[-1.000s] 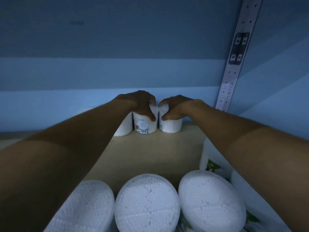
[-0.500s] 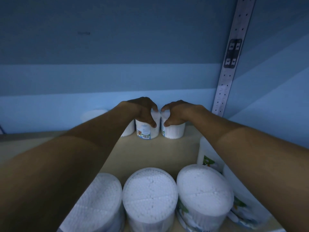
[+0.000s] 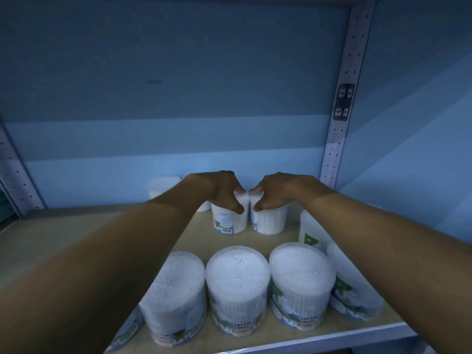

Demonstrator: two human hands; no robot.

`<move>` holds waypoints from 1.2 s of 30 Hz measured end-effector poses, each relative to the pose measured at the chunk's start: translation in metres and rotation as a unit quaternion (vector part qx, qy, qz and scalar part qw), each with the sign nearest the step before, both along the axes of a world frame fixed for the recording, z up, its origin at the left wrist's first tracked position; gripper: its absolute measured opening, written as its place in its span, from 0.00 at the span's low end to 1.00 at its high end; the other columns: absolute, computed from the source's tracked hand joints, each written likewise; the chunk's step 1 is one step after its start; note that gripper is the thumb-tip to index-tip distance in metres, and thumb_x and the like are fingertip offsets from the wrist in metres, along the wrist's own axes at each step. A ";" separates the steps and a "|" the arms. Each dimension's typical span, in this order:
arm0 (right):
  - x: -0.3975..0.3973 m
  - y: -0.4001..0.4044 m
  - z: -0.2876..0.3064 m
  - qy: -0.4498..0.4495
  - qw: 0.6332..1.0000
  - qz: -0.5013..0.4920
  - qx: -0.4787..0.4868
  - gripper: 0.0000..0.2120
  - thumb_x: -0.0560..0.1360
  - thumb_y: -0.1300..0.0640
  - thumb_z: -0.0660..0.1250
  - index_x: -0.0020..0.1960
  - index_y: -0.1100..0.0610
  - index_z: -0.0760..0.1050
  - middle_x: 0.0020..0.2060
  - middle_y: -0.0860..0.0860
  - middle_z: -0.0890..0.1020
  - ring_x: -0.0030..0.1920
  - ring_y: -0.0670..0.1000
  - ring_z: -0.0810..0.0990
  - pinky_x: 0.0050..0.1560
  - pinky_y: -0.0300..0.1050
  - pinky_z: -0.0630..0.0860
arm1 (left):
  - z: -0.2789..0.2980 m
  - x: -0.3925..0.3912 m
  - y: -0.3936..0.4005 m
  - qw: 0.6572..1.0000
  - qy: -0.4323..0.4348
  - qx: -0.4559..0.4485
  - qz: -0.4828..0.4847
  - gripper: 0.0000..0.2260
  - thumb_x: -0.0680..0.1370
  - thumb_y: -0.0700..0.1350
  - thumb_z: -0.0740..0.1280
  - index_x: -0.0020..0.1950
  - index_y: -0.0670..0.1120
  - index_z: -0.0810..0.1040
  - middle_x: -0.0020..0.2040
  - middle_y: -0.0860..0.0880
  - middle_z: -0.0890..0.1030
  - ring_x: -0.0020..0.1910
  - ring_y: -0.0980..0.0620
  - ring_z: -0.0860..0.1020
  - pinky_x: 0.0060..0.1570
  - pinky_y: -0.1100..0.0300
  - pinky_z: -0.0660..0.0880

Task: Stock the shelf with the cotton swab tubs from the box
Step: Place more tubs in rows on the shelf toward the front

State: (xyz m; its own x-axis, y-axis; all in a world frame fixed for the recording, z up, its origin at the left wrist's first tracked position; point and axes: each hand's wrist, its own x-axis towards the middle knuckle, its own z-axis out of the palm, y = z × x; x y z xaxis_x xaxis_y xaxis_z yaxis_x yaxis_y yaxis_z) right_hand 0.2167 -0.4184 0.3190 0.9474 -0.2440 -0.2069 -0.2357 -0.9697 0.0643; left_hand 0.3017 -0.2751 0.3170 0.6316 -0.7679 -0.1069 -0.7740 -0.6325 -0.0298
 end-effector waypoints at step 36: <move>-0.021 0.006 0.017 0.001 0.998 0.017 0.059 0.33 0.64 0.35 0.77 0.66 0.45 0.76 0.64 0.45 0.75 0.61 0.53 0.77 0.61 0.48 0.76 | 0.008 -0.019 0.030 0.994 0.099 -0.002 0.054 0.33 0.64 0.69 0.74 0.62 0.51 0.80 0.58 0.52 0.82 0.53 0.48 0.81 0.52 0.58 0.79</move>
